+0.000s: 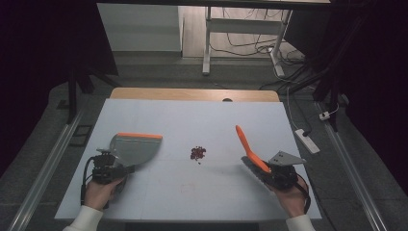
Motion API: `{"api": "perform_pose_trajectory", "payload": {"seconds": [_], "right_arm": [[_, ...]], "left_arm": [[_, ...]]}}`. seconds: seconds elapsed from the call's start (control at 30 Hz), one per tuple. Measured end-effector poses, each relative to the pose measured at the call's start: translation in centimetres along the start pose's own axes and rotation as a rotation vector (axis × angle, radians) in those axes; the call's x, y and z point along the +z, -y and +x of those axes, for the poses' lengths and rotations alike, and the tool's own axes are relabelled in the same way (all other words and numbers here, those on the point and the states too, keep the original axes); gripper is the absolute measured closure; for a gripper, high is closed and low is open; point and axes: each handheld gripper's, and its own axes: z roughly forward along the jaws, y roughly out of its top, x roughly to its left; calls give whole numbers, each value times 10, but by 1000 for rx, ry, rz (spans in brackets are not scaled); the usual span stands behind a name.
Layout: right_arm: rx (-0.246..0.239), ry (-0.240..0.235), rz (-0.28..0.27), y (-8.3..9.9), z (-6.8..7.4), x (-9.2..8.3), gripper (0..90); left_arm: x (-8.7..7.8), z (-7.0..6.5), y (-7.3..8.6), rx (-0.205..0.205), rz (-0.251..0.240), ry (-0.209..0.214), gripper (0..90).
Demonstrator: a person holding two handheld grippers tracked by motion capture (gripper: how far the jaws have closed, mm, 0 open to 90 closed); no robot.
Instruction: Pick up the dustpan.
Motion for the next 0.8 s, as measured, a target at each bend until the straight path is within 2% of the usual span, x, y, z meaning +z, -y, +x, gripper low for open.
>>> {"api": "perform_pose_trajectory", "payload": {"seconds": [0.17,0.3,0.47,0.63,0.67,0.7,0.8], "right_arm": [[4,-1,-1,0,-1,0,701],[-1,-1,-3,0,-1,-1,701],[-1,-1,-7,0,-2,-2,701],[2,-1,-14,-1,-1,-2,701],[2,-1,-14,-1,-1,-2,701],[0,0,-16,-1,-2,-3,701],[8,2,-18,-1,-2,-3,701]], "left_arm": [[-1,5,0,-1,-6,12,622],[-3,6,0,20,-20,10,623],[-8,10,0,37,-49,40,624],[-11,9,0,82,-78,54,625],[-12,9,-1,91,-84,61,625],[-13,10,-1,116,-96,86,624],[-14,10,-3,132,-102,103,625]]}}
